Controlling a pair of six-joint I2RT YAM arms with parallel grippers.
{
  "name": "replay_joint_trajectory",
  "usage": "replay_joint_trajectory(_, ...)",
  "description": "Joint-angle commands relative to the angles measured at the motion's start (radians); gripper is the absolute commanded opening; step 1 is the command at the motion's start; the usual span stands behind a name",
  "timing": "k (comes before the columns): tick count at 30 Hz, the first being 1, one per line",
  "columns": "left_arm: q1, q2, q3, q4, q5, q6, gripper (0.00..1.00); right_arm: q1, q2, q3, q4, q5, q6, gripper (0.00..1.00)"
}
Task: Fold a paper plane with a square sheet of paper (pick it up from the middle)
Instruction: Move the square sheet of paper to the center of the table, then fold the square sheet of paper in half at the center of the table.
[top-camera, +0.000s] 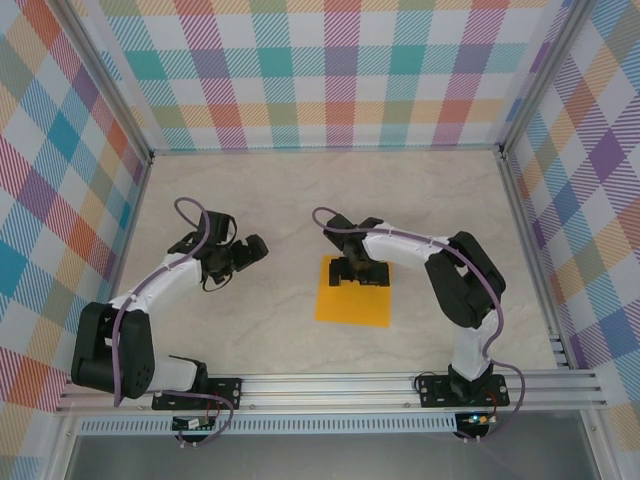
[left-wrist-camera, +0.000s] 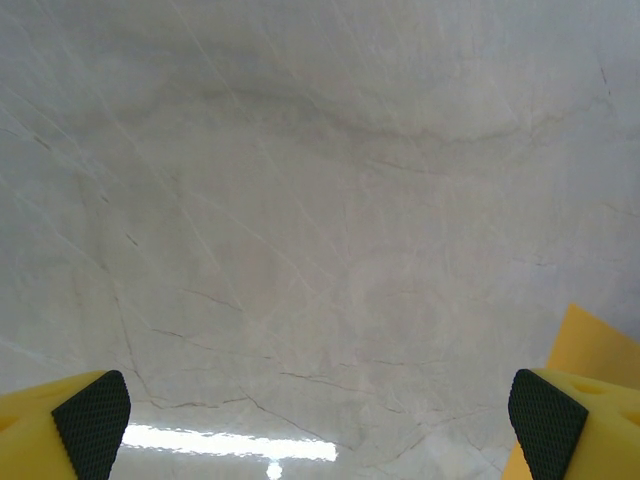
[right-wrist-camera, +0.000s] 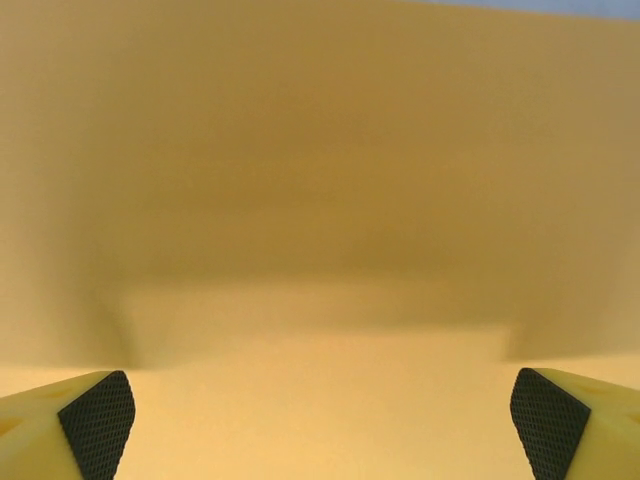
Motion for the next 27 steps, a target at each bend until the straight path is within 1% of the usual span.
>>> replay_joint_trajectory(1,-0.034,0.012,-0.019,0.039,-0.014,-0.035,1.0,-0.001,-0.023,0.02,-0.068,-0.051,0.145,1.0)
replay_joint_trajectory(6,-0.07,0.03,-0.02,0.04,-0.035,-0.034,1.0,-0.001,0.033,0.049,-0.053,-0.115,0.187,1.0)
replay_joint_trajectory(10,-0.078,0.042,-0.021,0.039,-0.042,-0.031,1.0,-0.001,0.075,0.099,-0.08,-0.11,0.18,1.0)
replay_joint_trajectory(14,-0.081,0.052,-0.022,0.037,-0.039,-0.024,1.0,-0.001,0.098,0.108,-0.11,-0.092,0.161,1.0)
replay_joint_trajectory(20,-0.082,0.056,-0.023,0.039,-0.033,-0.018,1.0,-0.001,0.098,0.102,-0.133,-0.093,0.113,1.0)
replay_joint_trajectory(25,-0.084,0.059,-0.022,0.039,-0.029,-0.018,1.0,-0.002,0.071,0.09,-0.107,-0.107,0.061,1.0)
replay_joint_trajectory(27,-0.086,0.059,-0.021,0.039,-0.03,-0.018,1.0,-0.004,0.084,0.08,-0.097,-0.121,0.056,1.0)
